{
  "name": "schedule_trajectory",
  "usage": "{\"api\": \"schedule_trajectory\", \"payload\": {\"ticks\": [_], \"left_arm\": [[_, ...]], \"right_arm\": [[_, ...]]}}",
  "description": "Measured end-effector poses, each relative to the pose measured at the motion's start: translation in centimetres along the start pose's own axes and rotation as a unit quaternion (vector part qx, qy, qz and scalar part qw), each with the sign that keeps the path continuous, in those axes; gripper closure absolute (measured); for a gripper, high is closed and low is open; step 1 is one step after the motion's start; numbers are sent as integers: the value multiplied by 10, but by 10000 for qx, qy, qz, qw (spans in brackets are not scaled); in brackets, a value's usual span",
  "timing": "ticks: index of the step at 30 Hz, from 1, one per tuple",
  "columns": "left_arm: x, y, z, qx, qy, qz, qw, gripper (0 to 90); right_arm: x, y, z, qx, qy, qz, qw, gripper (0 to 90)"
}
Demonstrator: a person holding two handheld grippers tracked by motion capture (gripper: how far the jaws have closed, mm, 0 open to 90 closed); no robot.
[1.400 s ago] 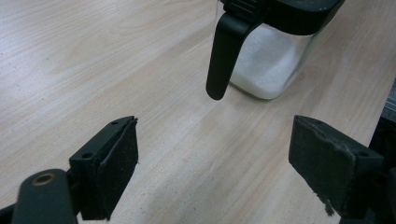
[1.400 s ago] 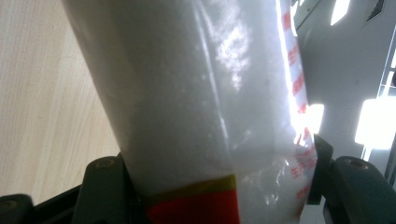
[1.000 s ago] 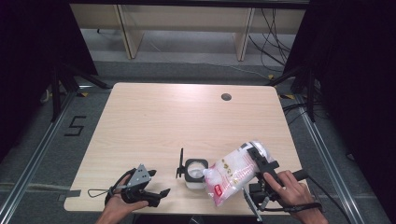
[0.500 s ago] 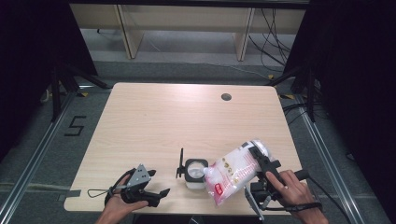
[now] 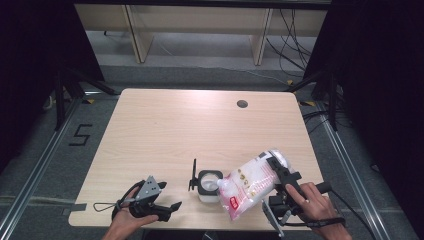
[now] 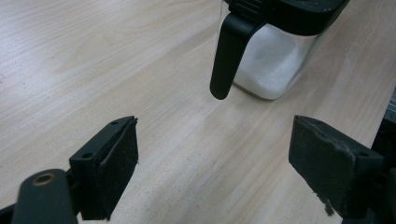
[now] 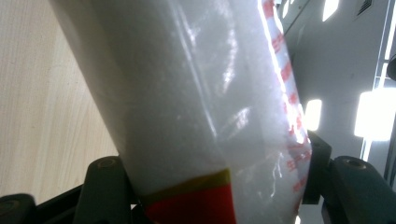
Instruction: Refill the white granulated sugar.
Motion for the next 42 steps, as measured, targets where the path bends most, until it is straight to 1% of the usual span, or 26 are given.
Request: {"api": "schedule_trajectory", "payload": {"ticks": [2, 3, 6, 8, 9, 11, 14, 15, 17, 19, 20, 21, 22, 24, 25, 27, 29, 30, 31, 32, 34, 37, 38, 40, 41, 42], "left_arm": [[1, -1, -2, -58, 9, -91, 9999, 154], [1, -1, -2, -57, 7, -84, 9999, 154], [0, 0, 0, -15, 0, 9, 10000, 154], [1, -1, -1, -53, -19, -58, 10000, 154], [-1, 0, 0, -5, -19, 30, 10000, 154], [0, 0, 0, -5, -11, 26, 10000, 154], [1, -1, -2, -58, 17, -86, 9999, 154], [-1, 1, 1, 2, -54, 64, 10000, 154], [0, 0, 0, -28, -52, -8, 10000, 154], [0, -1, -1, -32, -22, -29, 10000, 154], [0, 0, 0, -10, -52, 9, 10000, 154], [0, 0, 0, -8, -47, 5, 10000, 154], [0, 0, 0, -10, -52, 7, 10000, 154], [1, -2, -2, -33, 64, -105, 9999, 154], [0, -1, 0, -14, -41, 2, 10000, 154], [0, -1, 0, 22, -56, -22, 10000, 154], [0, -2, -2, 3, 68, -84, 9999, 154], [-1, 0, 0, 13, -33, 20, 10000, 154], [0, -1, 1, 38, -71, -13, 10000, 154], [-1, 0, 2, 35, -82, 51, 9999, 154], [1, -2, -1, 22, 24, -95, 9999, 154], [0, -1, 0, 25, -74, -2, 10000, 154], [1, -2, -1, 19, 41, -103, 9999, 154], [1, -2, -1, -3, 25, -68, 10000, 154], [0, 0, 1, 30, -84, 9, 10000, 154], [0, 0, 1, 34, -76, 38, 10000, 154]], "right_arm": [[1, -1, -2, -65, 97, -64, 9999, 405], [0, 1, -2, 32, 137, 36, 9999, 406], [0, -1, 1, -28, -42, -30, 10000, 405], [1, -1, -1, -35, 133, -54, 9999, 406], [0, 0, 3, 9, -44, 8, 10000, 406], [0, -2, 4, 17, -107, -38, 9999, 407], [0, -2, 2, 6, -62, -49, 10000, 407], [0, -1, 2, -33, -83, -37, 10000, 408], [0, 0, 1, 17, -22, 33, 10000, 408], [2, -1, -3, -9, 192, -100, 9998, 409], [1, 0, -1, -8, 47, 3, 10000, 409], [0, 1, -2, -21, 95, 68, 9999, 410], [2, 0, -5, -47, 267, -37, 9996, 410], [2, 1, -4, -21, 256, -13, 9997, 410], [2, 0, -4, -21, 258, -13, 9997, 410], [1, 0, -1, 30, 131, 59, 9999, 411], [1, 0, -2, -19, 157, 9, 9999, 411], [2, 0, -5, -37, 301, -14, 9995, 411], [2, 0, -6, -20, 326, 0, 9995, 411], [1, 1, -5, -6, 254, 33, 9997, 411], [2, 1, -6, -43, 208, 8, 9998, 412], [1, 1, -6, -49, 182, 5, 9998, 412], [0, 1, -4, 0, 67, 64, 10000, 412], [1, 1, -7, -78, 246, -30, 9997, 412], [0, 2, -4, -7, 83, 51, 10000, 412], [0, 1, -4, -10, 55, 48, 10000, 412]]}}
Point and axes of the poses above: each handheld gripper's, and its own axes: y roughly forward along the jaws, x roughly out of its underside, z roughly to its right, the point moved 8 cm from there along y, roughly forward along the jaws, and after that the axes turned 7 degrees about x, right-handed, at the moved point
